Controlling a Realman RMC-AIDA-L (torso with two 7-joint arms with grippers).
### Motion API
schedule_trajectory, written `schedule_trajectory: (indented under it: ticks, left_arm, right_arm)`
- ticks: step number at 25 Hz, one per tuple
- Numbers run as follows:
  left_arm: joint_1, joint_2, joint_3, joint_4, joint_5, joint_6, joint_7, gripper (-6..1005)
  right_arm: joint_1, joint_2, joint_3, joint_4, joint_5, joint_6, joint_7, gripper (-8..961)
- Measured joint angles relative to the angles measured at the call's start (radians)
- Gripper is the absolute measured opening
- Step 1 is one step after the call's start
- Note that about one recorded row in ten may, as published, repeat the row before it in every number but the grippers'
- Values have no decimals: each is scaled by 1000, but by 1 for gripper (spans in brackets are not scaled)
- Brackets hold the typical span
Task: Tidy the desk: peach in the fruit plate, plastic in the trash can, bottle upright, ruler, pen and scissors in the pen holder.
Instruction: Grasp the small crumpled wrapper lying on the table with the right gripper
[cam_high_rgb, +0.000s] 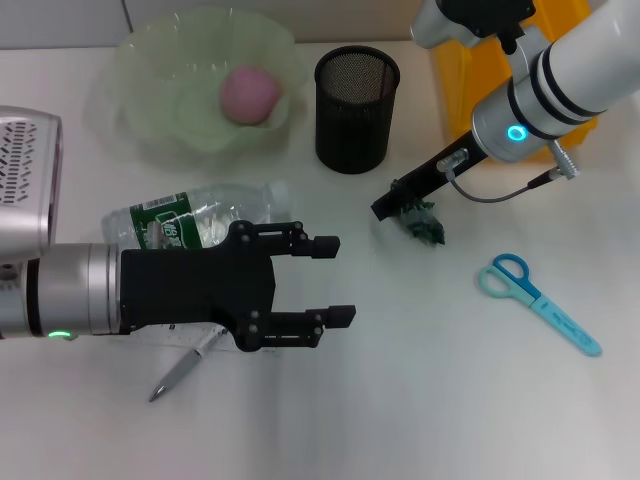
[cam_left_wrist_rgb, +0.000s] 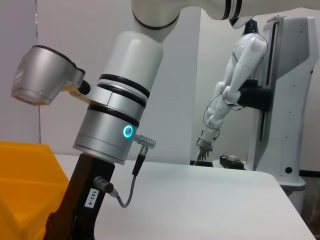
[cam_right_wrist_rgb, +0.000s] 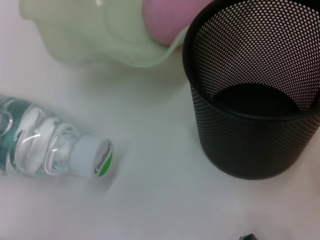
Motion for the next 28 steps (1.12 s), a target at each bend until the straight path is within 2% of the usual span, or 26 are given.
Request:
schedule_trajectory:
  ticks: [9, 14, 19, 25, 28]
  left_arm:
    - [0, 0, 6, 0, 0, -2, 0, 706]
    - [0, 0, 6, 0, 0, -3, 0, 706]
    - [0, 0, 6, 0, 0, -3, 0, 706]
    - [0, 0, 8, 0, 0, -3, 0, 706]
    - [0, 0, 8, 0, 0, -3, 0, 706]
  right_arm:
    - [0, 1, -9, 9, 0, 0, 0, 754]
    - [0, 1, -9, 11, 0, 2, 0, 531]
    - [0, 1, -9, 13, 0, 5, -3, 383]
    - [-1, 2, -24, 13, 0, 8, -7, 346]
    - [-5, 2, -53, 5, 9, 2, -22, 275]
